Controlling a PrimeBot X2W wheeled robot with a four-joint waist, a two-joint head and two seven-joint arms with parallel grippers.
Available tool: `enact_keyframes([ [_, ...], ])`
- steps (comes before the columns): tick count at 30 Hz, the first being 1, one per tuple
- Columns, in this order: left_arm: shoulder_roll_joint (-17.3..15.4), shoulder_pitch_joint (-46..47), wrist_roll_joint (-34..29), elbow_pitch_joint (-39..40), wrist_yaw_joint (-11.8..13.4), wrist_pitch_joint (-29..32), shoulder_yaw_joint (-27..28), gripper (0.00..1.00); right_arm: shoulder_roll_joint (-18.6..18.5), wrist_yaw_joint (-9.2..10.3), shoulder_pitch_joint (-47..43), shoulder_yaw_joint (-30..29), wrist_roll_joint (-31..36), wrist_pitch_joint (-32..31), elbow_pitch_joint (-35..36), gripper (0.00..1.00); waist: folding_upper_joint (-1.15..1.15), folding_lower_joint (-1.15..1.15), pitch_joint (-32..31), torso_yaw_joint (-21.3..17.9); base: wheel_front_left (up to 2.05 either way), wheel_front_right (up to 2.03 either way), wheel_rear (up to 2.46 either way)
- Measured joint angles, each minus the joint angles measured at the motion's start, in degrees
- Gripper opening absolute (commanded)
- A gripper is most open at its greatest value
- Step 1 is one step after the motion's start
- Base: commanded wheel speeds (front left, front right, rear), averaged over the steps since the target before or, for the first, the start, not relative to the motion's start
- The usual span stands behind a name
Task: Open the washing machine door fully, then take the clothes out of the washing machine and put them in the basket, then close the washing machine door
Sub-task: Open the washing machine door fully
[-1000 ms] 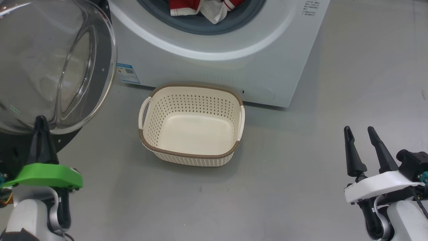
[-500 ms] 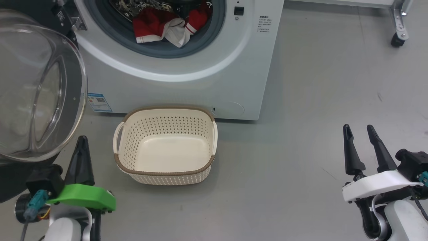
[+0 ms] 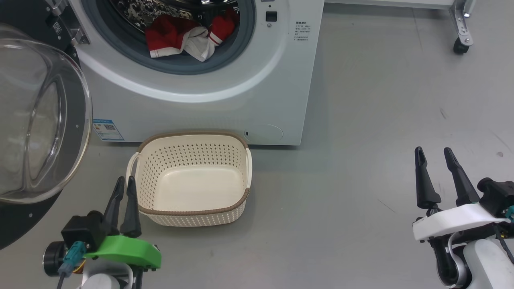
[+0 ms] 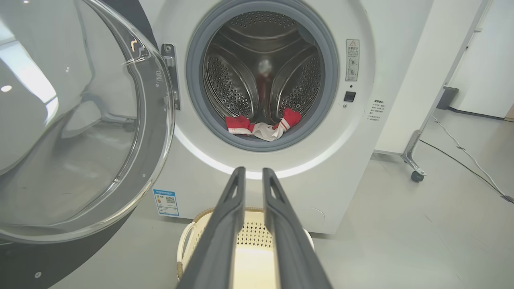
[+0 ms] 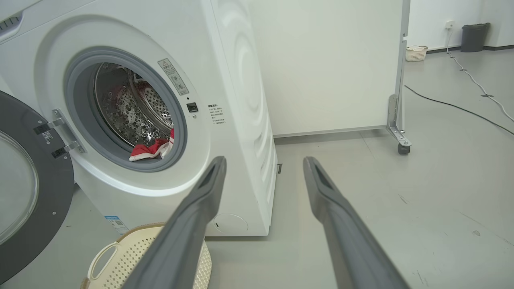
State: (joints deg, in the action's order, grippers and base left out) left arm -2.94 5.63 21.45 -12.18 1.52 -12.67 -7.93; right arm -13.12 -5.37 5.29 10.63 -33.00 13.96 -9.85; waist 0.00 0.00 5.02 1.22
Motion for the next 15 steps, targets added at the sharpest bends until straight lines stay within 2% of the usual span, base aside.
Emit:
enact_keyframes([
  [1, 0.0, -0.1, -0.2, 0.0, 0.2, 0.0, -0.3, 1.00, 0.0, 0.00, 0.0, 0.0, 0.3, 0.0, 0.0, 1.00, 0.00, 0.00, 0.0, 0.0, 0.00, 0.00, 0.00],
  [15, 0.2, -1.2, -1.4, 0.0, 1.7, -1.1, -1.5, 1.00, 0.4, -0.01, -1.0, 0.9, 1.0, 0.2, 0.1, 1.00, 0.00, 0.00, -0.5, -0.5, 0.00, 0.00, 0.00],
])
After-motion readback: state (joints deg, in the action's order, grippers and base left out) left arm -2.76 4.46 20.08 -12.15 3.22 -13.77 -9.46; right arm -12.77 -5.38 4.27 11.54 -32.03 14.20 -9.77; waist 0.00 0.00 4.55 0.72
